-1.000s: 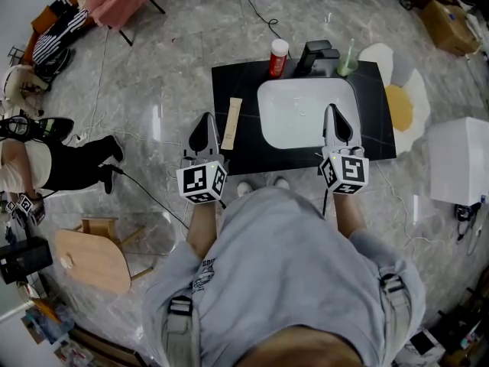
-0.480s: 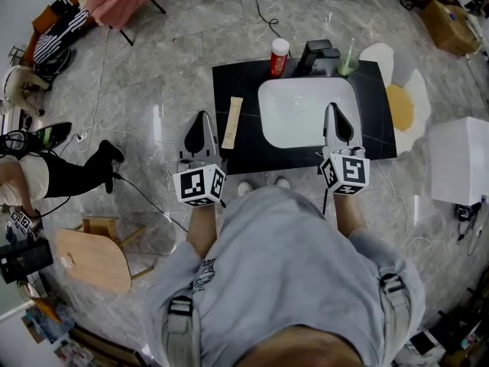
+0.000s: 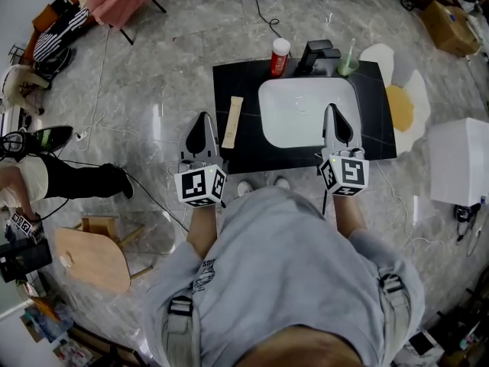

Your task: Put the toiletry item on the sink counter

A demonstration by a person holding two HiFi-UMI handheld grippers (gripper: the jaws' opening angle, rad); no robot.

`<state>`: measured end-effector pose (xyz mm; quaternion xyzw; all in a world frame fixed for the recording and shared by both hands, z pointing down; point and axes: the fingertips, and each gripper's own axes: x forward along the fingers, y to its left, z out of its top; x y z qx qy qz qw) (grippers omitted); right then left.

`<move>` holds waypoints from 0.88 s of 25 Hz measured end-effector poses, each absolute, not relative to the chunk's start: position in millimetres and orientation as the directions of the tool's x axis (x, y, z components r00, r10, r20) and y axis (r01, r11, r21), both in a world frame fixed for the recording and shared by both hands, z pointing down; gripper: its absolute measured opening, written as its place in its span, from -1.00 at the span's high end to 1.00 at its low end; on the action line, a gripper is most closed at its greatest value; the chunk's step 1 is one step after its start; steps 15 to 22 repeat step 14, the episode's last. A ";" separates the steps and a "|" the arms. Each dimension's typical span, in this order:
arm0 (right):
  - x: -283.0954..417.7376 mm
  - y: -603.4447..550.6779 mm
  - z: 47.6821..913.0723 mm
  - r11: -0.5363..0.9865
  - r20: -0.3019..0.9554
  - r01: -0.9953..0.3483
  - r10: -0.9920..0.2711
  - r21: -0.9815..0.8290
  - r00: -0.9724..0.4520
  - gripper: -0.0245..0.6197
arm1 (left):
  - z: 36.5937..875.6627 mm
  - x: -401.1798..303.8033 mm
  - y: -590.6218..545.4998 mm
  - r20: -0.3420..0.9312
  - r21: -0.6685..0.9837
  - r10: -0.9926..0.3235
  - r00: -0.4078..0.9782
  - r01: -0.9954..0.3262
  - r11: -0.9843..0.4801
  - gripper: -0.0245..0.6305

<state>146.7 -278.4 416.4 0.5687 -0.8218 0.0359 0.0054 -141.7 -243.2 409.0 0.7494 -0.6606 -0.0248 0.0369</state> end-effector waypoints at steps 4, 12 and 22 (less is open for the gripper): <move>144.9 -278.9 417.1 0.354 0.052 -0.934 -0.933 -0.058 -0.357 0.91 | 410.1 -143.7 -242.4 0.014 0.089 -0.993 0.121 -0.989 -0.119 0.91; 139.6 -280.3 417.0 0.361 0.058 -0.931 -0.930 -0.060 -0.364 0.91 | 410.9 -148.6 -242.7 0.023 0.090 -0.993 0.118 -0.989 -0.115 0.91; 138.3 -281.4 416.8 0.361 0.057 -0.930 -0.929 -0.060 -0.365 0.91 | 411.0 -149.4 -243.2 0.024 0.088 -0.993 0.118 -0.989 -0.115 0.91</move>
